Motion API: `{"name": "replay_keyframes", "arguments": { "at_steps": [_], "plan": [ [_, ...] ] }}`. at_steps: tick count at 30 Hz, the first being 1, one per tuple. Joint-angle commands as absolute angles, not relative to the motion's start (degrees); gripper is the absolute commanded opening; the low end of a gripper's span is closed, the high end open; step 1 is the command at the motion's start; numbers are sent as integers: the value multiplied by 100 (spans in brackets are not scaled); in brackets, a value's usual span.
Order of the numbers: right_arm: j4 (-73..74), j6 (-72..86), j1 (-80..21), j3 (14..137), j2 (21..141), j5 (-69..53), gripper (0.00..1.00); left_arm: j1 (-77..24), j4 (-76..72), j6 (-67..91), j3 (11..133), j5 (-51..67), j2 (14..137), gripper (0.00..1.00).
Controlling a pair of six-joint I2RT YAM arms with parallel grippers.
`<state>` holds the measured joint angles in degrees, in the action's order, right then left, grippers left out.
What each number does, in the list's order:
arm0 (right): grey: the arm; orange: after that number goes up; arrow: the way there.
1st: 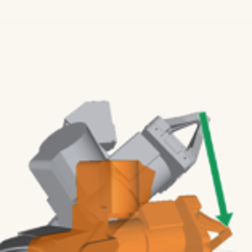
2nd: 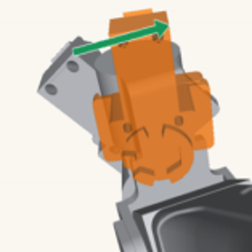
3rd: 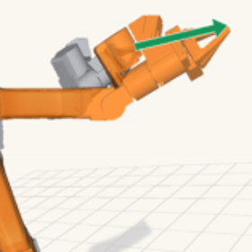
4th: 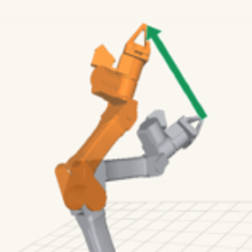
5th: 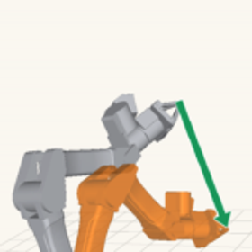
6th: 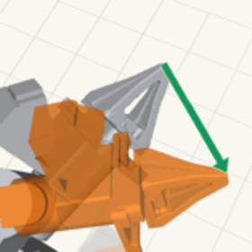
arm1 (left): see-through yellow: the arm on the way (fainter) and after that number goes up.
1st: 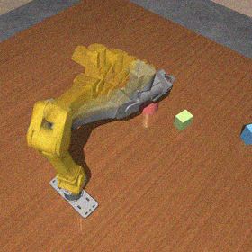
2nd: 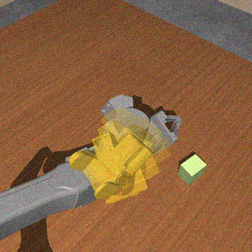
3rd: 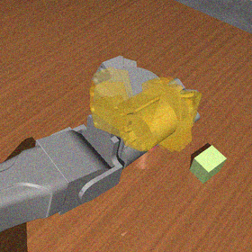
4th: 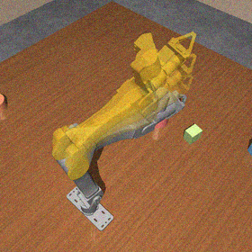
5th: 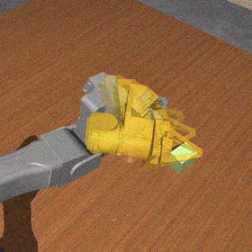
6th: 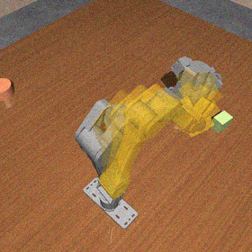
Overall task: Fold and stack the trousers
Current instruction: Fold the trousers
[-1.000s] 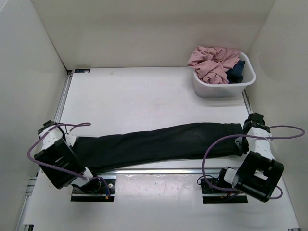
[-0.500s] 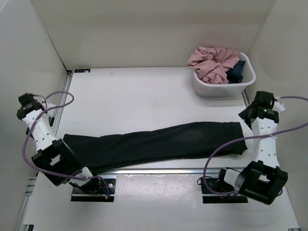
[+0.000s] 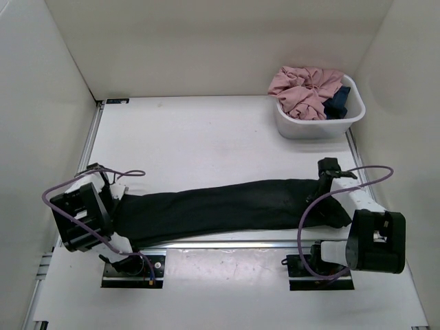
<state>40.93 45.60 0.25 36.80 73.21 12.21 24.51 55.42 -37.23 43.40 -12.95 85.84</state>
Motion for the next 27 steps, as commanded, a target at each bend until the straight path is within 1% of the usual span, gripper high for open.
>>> {"name": "replay_keyframes", "arguments": {
  "at_steps": [1,2,3,5,6,7,8,12,15,17,18,19,20,21,22,24,26,27],
  "plan": [
    [3876,4685,474,3761,7776,809,16,2286,4492,-3534,4307,-1441,8787,40],
    [3876,4598,536,4049,8292,756,15,2285,4396,-3472,4437,-1441,9111,38],
    [3876,4492,606,4217,8549,756,15,2216,4316,-3402,4560,-1441,9253,35],
    [3684,4333,606,4534,9172,756,13,2163,4035,-3209,5024,-1293,9595,35],
    [3578,4333,606,4753,9306,930,9,2093,4034,-3138,5219,-1222,9702,35],
    [3464,4281,606,4868,9412,1045,9,2092,3982,-2981,5447,-1117,9816,35],
    [3393,4280,676,4991,9570,1133,7,1996,3981,-2919,5910,-1116,9930,35],
    [3033,3930,677,5782,9712,1134,7,1767,4042,-2812,6809,-1116,10518,35],
    [3032,3491,677,6336,9765,907,12,1767,4192,-2760,7101,-1178,10748,35],
    [3032,3227,677,6512,9660,301,28,1767,4297,-2760,7102,-1178,10749,35],
    [3032,2999,677,6574,9563,55,39,1767,4298,-2708,7049,-1056,10749,35],
    [3084,2919,677,6574,9284,-156,68,1767,4385,-2707,6953,-985,10619,36],
    [3172,2857,677,6574,9125,-350,75,1767,4386,-2707,6891,-932,10565,36],
    [3295,2856,729,6574,8940,-352,79,1767,4386,-2707,6734,-932,10564,36],
    [3548,2856,729,6470,8538,-247,85,1767,4386,-2707,6654,-932,10486,36],
    [3813,3144,965,6259,8123,42,91,1767,4386,-2646,6540,-932,10485,37],
    [3902,3391,1308,5663,7604,1,96,1767,4386,-2646,6469,-932,10485,37],
    [3781,3575,1710,5425,7489,-183,96,1767,4386,-2646,6469,-871,10485,37]
  ]
}}
